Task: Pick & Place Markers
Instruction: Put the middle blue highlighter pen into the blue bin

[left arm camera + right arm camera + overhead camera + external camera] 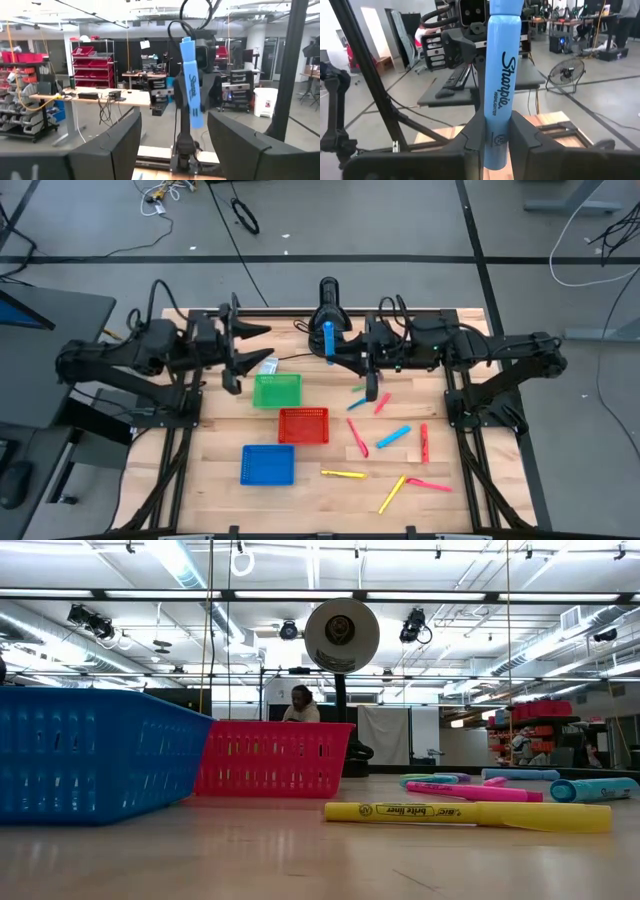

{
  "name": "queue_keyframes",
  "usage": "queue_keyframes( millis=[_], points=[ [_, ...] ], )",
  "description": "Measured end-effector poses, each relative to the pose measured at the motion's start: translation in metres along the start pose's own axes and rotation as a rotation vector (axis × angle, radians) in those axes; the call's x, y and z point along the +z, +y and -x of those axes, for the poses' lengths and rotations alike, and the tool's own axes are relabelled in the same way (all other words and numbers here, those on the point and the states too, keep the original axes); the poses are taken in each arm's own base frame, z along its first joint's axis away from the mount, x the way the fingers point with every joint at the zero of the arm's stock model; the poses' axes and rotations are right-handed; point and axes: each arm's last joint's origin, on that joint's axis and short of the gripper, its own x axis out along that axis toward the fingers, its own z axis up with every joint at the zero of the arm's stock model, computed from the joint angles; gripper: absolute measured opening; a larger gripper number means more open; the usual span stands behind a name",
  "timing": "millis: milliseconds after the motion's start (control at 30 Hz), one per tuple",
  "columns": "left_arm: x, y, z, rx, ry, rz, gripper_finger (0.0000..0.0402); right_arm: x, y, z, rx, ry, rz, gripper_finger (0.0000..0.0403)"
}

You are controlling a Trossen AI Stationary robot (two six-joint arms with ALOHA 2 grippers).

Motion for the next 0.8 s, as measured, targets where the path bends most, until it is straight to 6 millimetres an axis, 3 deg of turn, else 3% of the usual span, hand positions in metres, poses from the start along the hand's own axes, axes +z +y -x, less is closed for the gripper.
queue_keyframes(
  millis=[333,800],
  points=[
    [0.023,-0.014,-0.046,-0.004,0.079,-0.028,0.0234,0.005,0.002,-0.001,0.025,-0.016,0.021,0.0047],
    [0.012,-0.030,-0.104,-0.094,0.140,-0.033,0.0234,0.005,0.009,0.000,0.053,-0.024,0.067,0.0047]
  ],
)
